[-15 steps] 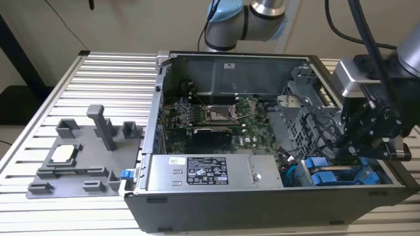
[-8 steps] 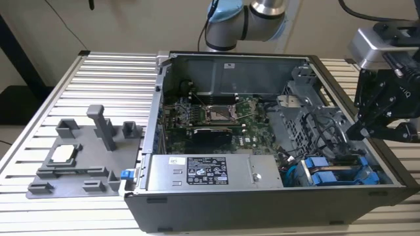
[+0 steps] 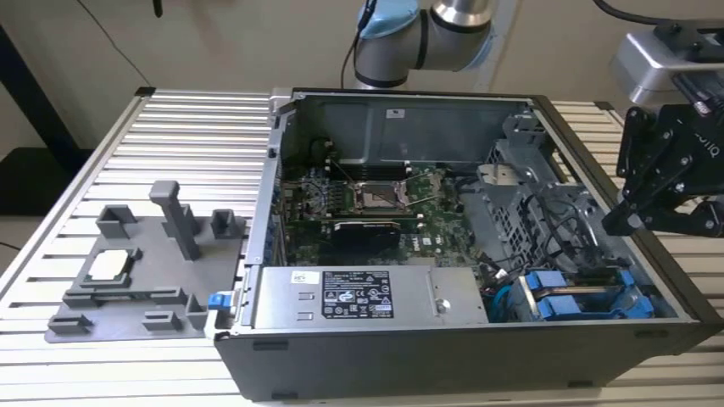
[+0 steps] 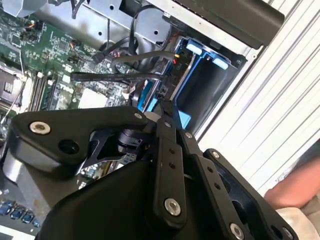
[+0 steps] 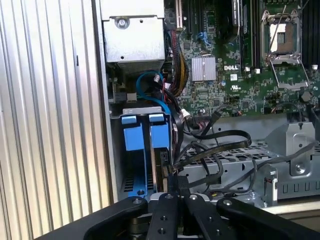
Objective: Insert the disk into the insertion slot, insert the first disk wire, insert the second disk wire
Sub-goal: 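Insert the second disk wire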
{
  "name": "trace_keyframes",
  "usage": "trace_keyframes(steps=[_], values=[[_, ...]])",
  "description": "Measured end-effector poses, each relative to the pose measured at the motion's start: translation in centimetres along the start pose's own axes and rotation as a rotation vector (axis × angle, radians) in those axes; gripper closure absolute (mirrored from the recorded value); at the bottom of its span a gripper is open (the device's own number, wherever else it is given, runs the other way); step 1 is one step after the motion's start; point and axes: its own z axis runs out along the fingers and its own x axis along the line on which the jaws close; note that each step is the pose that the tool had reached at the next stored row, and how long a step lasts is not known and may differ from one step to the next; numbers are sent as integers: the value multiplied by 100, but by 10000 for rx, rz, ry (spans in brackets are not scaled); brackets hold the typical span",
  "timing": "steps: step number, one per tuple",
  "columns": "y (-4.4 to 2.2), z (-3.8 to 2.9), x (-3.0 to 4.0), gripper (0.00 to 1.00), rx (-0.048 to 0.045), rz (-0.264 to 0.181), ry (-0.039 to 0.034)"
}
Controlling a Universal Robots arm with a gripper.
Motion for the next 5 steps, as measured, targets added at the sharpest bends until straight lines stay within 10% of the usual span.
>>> trace_keyframes(steps=[5], values=[[0,1,0,89,1,0,10]])
